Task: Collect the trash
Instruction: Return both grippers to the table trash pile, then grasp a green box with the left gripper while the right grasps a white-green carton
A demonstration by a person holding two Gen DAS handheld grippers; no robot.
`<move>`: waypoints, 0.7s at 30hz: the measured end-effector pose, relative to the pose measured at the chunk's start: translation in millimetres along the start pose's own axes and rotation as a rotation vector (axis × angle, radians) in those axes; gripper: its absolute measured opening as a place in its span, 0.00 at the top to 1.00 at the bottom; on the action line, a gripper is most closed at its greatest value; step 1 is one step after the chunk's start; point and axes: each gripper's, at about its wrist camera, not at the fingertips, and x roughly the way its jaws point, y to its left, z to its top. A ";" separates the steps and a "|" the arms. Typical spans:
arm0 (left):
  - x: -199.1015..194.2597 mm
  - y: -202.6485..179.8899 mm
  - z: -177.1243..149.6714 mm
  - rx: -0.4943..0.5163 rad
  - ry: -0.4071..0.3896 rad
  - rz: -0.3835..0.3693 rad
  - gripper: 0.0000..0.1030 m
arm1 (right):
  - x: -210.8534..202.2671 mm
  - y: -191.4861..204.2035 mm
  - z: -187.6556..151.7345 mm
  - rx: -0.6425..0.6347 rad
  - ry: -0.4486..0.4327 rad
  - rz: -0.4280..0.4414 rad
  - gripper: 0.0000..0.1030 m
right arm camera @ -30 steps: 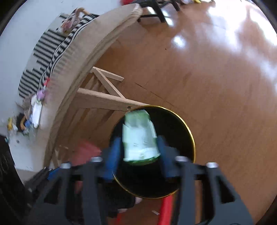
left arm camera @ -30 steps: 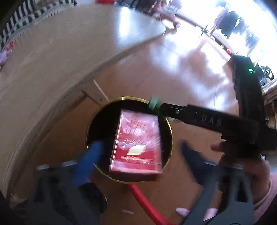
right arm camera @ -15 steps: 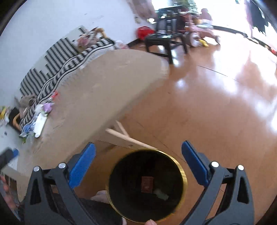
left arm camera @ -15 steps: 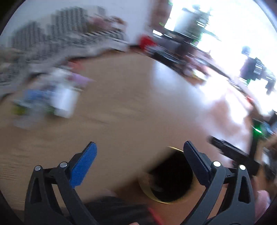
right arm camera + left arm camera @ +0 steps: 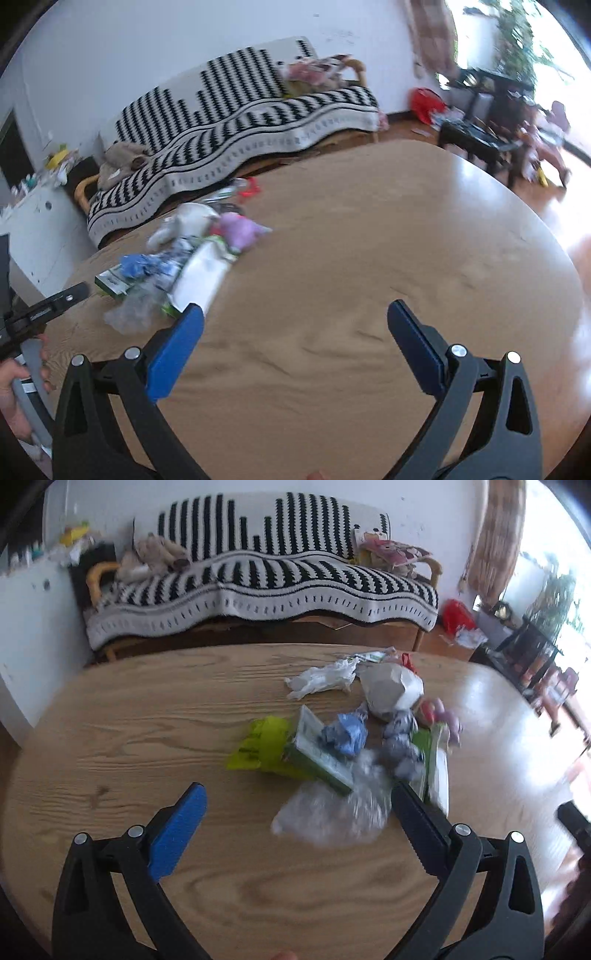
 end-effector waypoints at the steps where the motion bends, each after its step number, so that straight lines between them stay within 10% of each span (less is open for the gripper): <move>1: 14.4 -0.4 2.2 -0.015 0.011 -0.015 0.08 | 14.1 13.9 4.6 -0.015 0.008 -0.017 0.07; 9: 72.4 3.9 -1.6 -0.029 0.044 -0.057 0.37 | 99.4 86.0 3.8 -0.113 0.129 0.005 0.08; 16: 81.5 0.2 4.1 0.013 0.007 -0.082 0.76 | 122.4 99.3 2.8 -0.079 0.176 0.130 0.58; 21: 78.9 -4.2 0.9 0.039 0.002 -0.099 0.91 | 121.1 89.0 -1.7 -0.036 0.185 0.177 0.62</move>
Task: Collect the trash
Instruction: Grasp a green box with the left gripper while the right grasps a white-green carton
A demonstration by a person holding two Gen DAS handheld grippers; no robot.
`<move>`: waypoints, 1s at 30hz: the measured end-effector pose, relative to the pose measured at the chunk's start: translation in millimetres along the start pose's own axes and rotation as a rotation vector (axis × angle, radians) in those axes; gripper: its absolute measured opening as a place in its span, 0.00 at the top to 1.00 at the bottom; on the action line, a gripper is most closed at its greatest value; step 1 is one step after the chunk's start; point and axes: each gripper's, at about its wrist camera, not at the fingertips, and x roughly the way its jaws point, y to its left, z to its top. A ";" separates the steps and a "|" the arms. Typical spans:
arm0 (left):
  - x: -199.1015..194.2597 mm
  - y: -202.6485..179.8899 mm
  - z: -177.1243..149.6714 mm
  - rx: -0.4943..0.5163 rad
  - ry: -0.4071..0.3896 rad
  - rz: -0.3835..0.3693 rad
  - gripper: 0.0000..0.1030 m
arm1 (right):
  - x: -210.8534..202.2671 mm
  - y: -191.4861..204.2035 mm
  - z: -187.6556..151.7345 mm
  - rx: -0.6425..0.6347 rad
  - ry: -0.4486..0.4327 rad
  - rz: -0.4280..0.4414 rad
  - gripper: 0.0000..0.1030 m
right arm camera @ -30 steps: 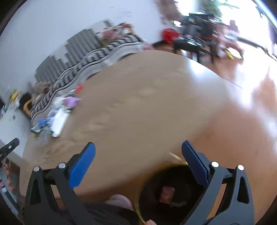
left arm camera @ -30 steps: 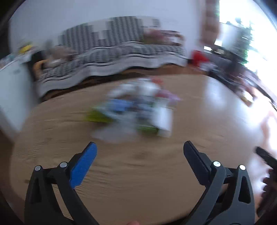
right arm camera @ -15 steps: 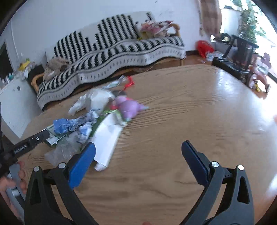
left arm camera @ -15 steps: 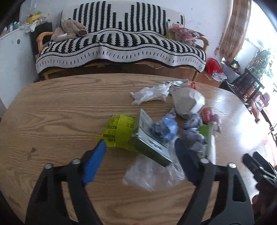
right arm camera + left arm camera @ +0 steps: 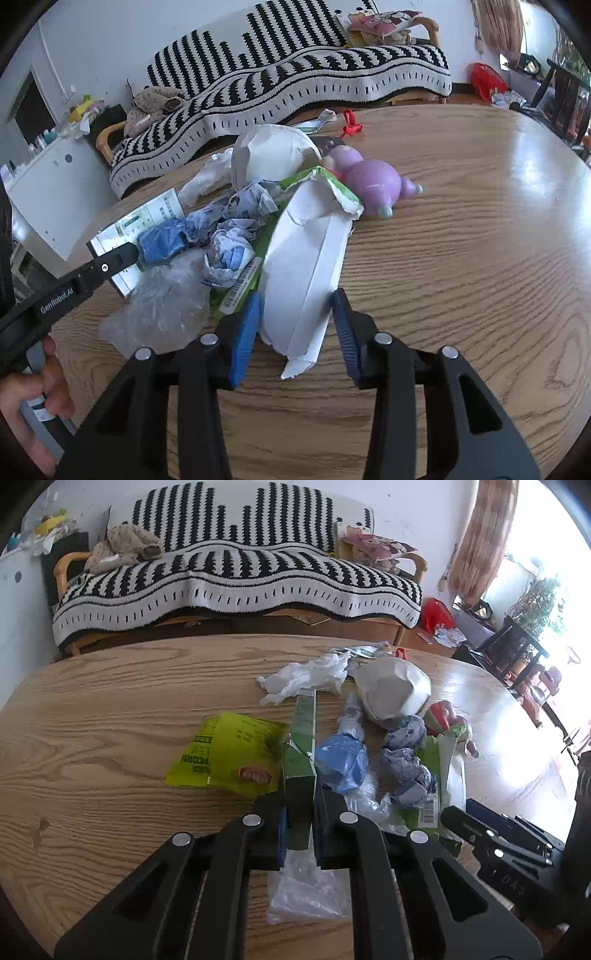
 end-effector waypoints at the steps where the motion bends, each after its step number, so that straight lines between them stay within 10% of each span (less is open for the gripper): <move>1: -1.9 -0.7 -0.6 0.002 -0.004 -0.008 0.91 | -0.7 -3.6 -1.0 0.023 0.002 0.016 0.65; 30: -41.1 12.6 -8.2 -0.026 -0.066 -0.008 0.91 | -65.5 -20.1 1.3 0.040 -0.232 -0.094 0.70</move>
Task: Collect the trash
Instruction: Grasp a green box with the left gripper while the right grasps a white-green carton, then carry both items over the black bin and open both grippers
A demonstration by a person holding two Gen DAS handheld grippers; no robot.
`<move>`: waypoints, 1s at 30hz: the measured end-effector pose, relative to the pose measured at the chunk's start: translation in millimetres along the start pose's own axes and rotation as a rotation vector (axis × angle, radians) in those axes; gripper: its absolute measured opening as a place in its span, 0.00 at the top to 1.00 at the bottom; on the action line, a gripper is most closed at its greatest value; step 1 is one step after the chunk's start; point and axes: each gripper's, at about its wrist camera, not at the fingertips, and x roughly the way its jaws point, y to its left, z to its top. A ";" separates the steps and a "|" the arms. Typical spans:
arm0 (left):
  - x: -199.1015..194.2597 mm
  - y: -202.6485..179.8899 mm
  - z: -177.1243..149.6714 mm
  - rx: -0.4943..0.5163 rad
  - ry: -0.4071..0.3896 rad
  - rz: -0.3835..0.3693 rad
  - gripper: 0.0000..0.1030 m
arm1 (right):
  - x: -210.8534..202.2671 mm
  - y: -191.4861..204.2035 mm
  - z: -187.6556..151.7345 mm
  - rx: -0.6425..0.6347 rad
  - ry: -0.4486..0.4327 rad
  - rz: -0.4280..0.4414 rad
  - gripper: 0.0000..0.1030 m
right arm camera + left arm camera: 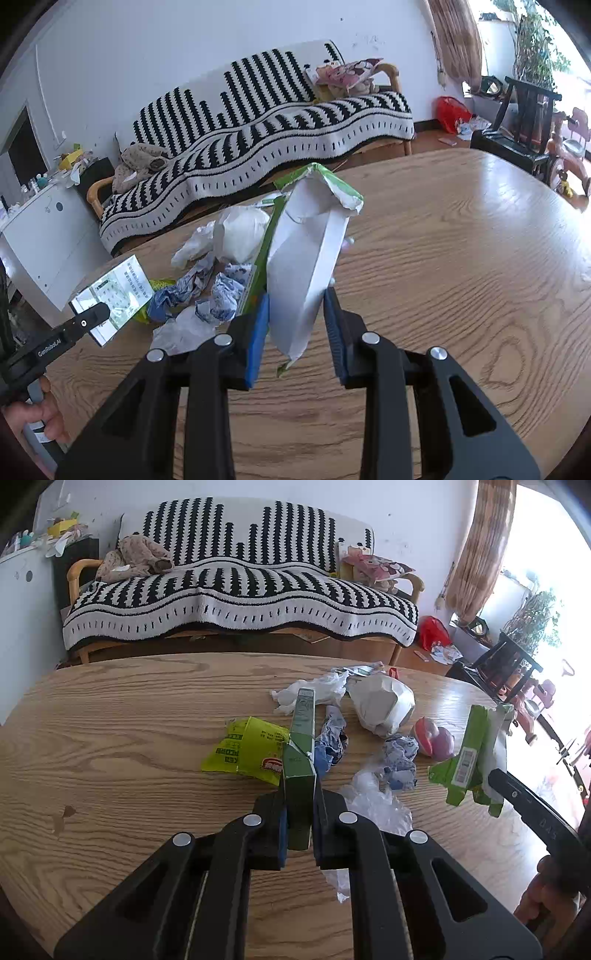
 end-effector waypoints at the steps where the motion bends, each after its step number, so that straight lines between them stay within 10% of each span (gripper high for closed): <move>1: -0.7 -0.4 -0.2 0.001 0.000 0.000 0.91 | 0.5 -0.8 0.0 0.003 0.003 0.000 0.70; 11: -24.0 -4.8 -1.0 0.001 -0.017 -0.026 0.91 | -5.7 0.4 3.1 0.042 0.008 0.033 0.70; 17: -75.4 -46.8 -5.2 0.037 -0.083 -0.095 0.91 | -77.8 -17.8 9.2 0.096 -0.093 0.076 0.70; 24: -110.1 -156.0 -48.6 0.164 0.006 -0.313 0.91 | -201.3 -107.7 -19.7 0.136 -0.139 -0.020 0.70; 30: -118.4 -271.4 -120.7 0.277 0.232 -0.553 0.91 | -278.8 -197.1 -69.7 0.207 -0.090 -0.131 0.70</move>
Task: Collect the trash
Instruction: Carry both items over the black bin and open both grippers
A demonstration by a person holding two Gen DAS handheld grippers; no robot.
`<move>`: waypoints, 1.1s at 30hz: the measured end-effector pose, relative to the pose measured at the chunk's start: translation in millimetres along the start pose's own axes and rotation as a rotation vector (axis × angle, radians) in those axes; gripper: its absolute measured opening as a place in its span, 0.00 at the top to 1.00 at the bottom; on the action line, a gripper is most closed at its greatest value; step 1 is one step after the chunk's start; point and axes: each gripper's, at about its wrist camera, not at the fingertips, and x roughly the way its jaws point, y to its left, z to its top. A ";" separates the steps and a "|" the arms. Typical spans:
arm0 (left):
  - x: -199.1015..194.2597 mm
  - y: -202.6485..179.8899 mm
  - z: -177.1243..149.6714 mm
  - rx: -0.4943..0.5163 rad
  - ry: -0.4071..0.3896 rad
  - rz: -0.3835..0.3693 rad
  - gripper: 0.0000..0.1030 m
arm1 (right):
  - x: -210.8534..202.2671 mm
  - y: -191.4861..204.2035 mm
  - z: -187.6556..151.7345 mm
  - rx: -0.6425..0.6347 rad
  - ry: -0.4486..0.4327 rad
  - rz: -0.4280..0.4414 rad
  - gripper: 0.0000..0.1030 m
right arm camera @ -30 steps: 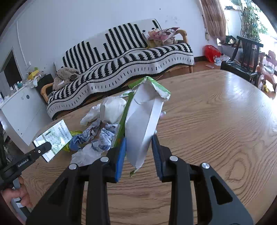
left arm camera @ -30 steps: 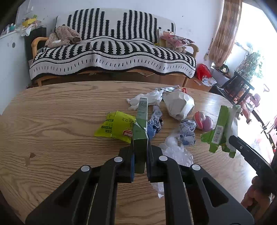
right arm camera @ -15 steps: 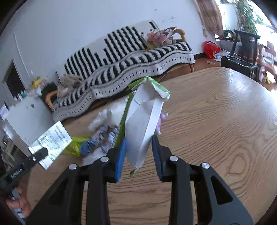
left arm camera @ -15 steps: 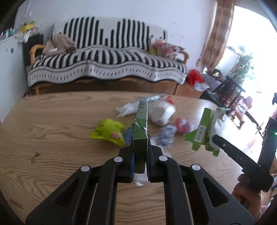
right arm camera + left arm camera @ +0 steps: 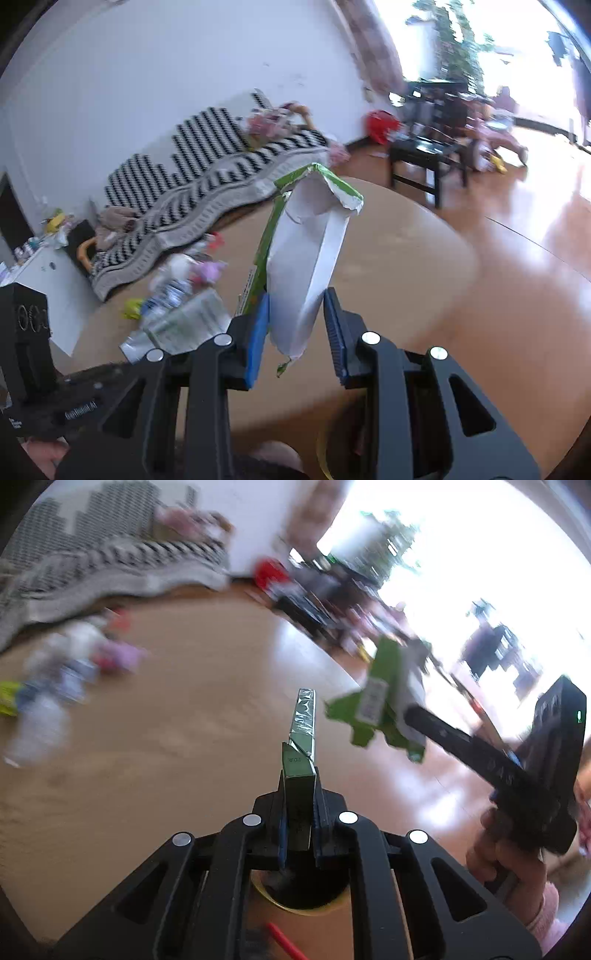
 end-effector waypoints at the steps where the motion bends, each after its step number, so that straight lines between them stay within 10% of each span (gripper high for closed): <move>1: 11.6 -13.2 -7.9 0.015 0.034 -0.011 0.91 | -4.8 -16.0 -8.2 0.013 0.018 -0.017 0.70; 10: 129.6 -61.9 -82.6 0.037 0.358 0.040 0.91 | 31.4 -109.5 -110.3 0.212 0.256 -0.090 0.70; 29: 159.1 -47.6 -93.0 0.085 0.407 0.110 0.90 | 76.8 -114.9 -125.8 0.281 0.382 -0.087 0.64; 30: 159.8 -51.3 -92.0 0.086 0.409 0.123 0.77 | 76.5 -117.0 -123.8 0.295 0.386 -0.086 0.58; 32: 158.9 -53.4 -91.1 0.085 0.396 0.129 0.14 | 72.9 -121.2 -119.7 0.321 0.369 -0.087 0.12; 33: 155.7 -54.7 -90.9 0.091 0.373 0.126 0.06 | 69.8 -122.8 -116.5 0.327 0.354 -0.086 0.09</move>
